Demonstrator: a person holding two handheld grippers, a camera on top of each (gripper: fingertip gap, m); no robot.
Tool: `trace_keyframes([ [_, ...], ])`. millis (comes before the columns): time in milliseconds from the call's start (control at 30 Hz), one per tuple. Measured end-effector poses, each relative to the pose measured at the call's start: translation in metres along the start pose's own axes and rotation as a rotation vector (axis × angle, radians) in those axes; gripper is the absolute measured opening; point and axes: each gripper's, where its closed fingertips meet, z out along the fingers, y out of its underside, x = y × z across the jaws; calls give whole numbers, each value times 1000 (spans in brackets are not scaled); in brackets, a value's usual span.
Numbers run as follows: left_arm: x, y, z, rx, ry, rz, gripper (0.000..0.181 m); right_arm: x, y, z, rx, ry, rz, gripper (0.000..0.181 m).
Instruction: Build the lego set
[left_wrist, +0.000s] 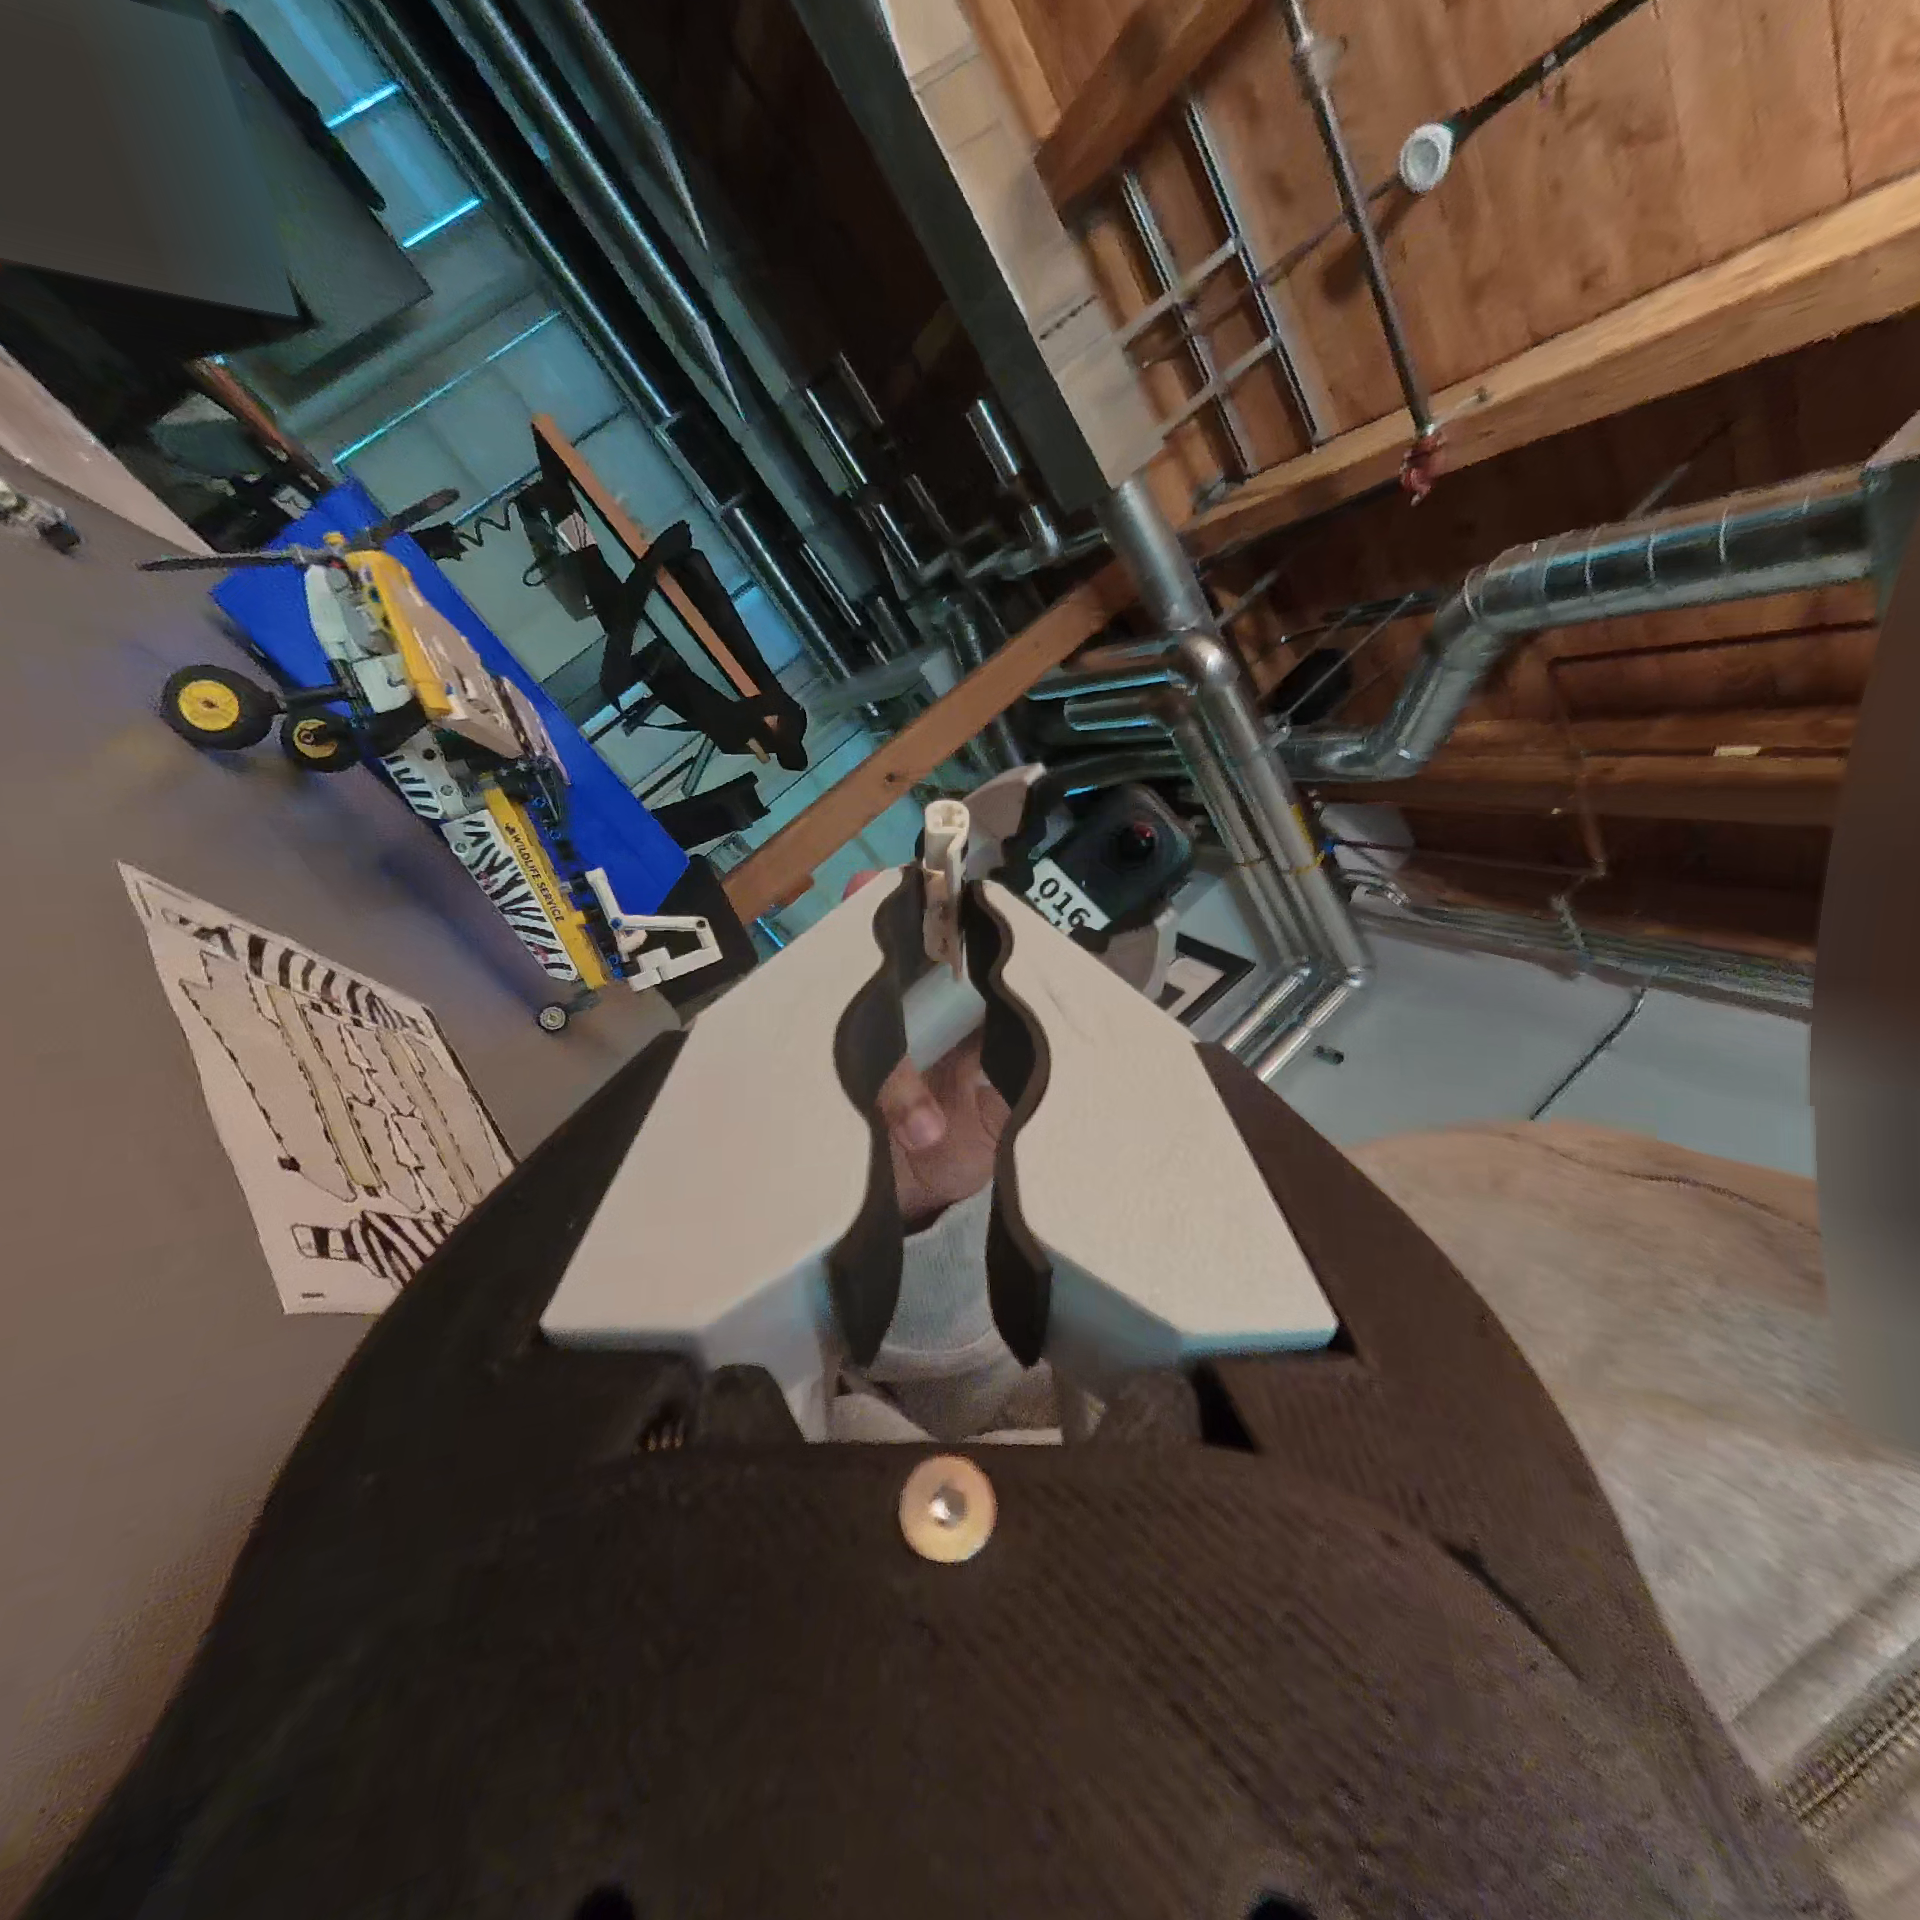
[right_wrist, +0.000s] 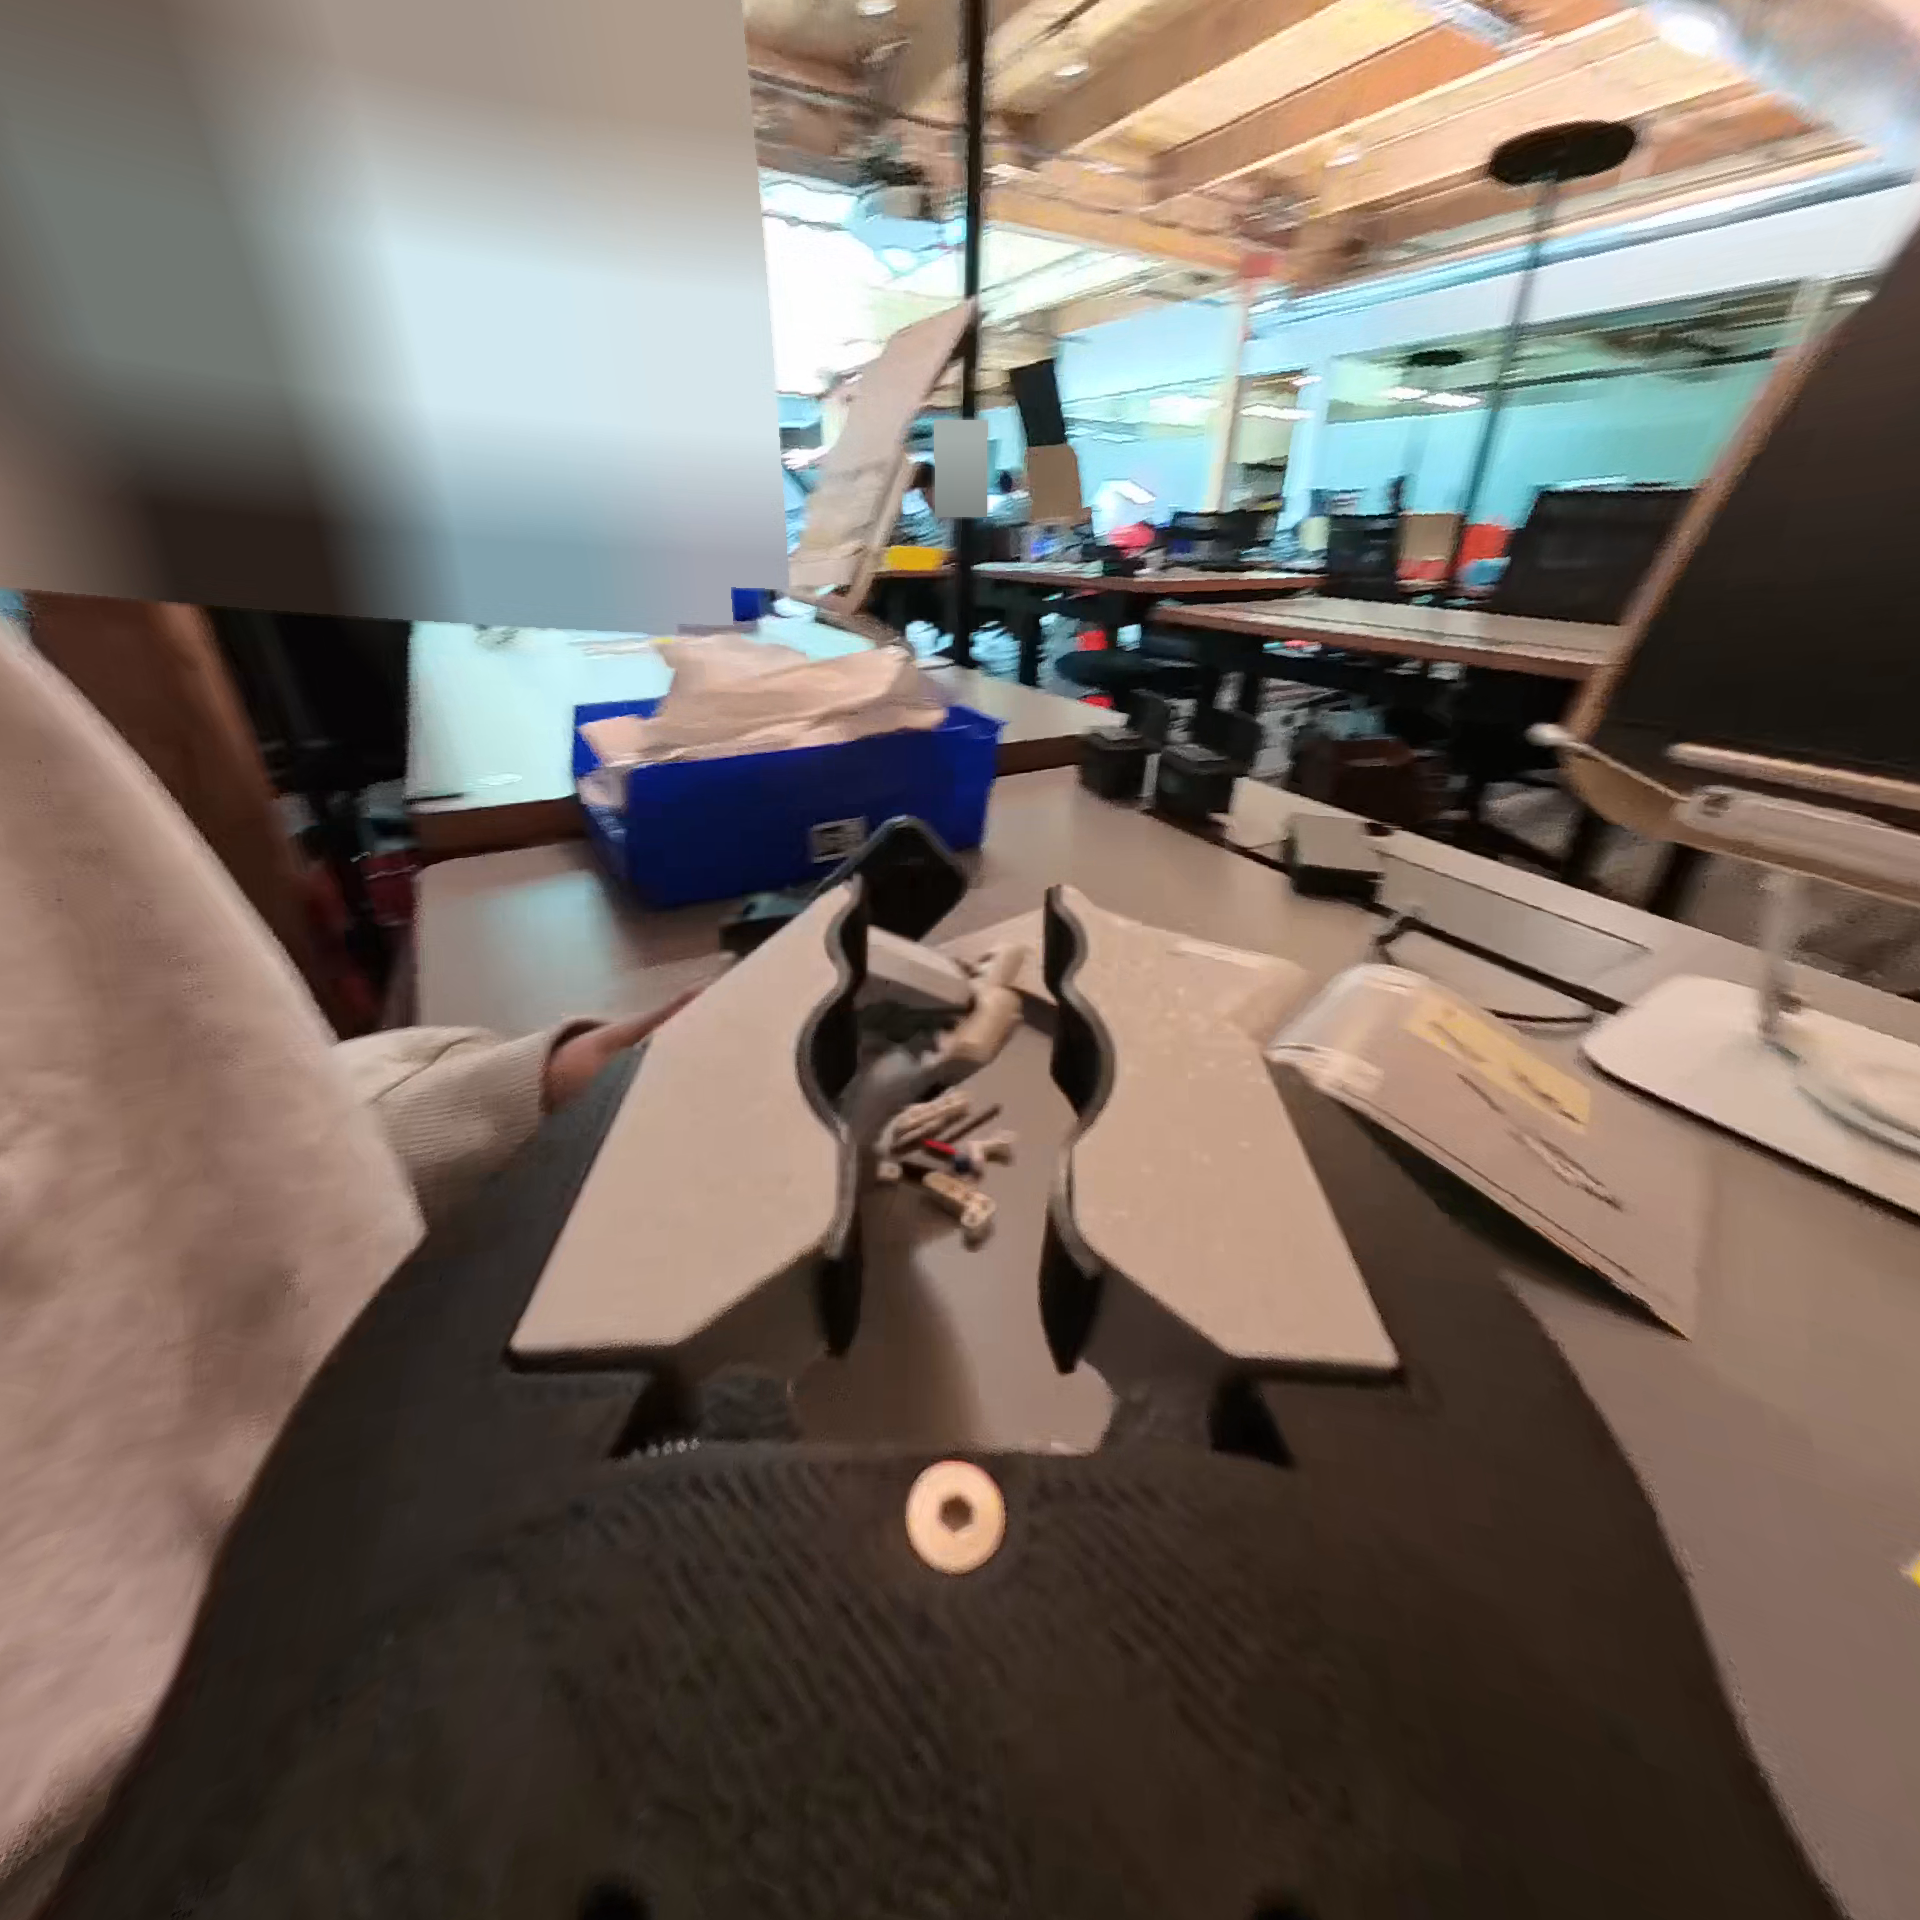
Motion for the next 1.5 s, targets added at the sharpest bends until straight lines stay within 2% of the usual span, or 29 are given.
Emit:
trace_keyframes([
  [67,-2,8,2,-65,-33,38,6,-9,6,2,-52,-34,-62,36],
  [133,-3,16,5,-114,-52,69,7,-5,18,3,-119,6,-168,41],
  [167,-3,18,5,-121,-50,71,7,-6,22,3,-142,12,-217,39],
  [233,0,15,4,-102,-17,31,7,-12,27,1,-177,-6,-309,24],
  [267,1,13,3,-90,0,5,7,-11,31,0,-211,3,-350,24],
  [433,0,23,5,-158,-8,9,7,-12,45,-2,-309,15,-484,38],
  [533,-1,19,2,-133,-10,-1,7,-12,52,-4,-358,11,-524,30],
  [567,0,16,1,-119,-1,-9,7,-13,53,-6,-376,-1,-527,21],
  [900,-5,15,-2,-135,-50,26,7,-17,63,-8,-424,-50,-464,23],
  [1033,-5,14,-2,-132,-43,10,7,-9,44,-14,-325,-21,-398,13],
  [1133,-3,19,0,-160,-32,20,7,5,29,-17,-239,44,-279,6],
  [1200,6,16,1,-141,7,57,6,16,31,-17,-242,73,-143,12],
  [1333,28,7,1,-70,71,188,6,-4,16,-11,-185,-93,105,26],
  [1500,44,10,4,-73,199,121,6,-14,-6,-7,-126,-110,125,25],
])
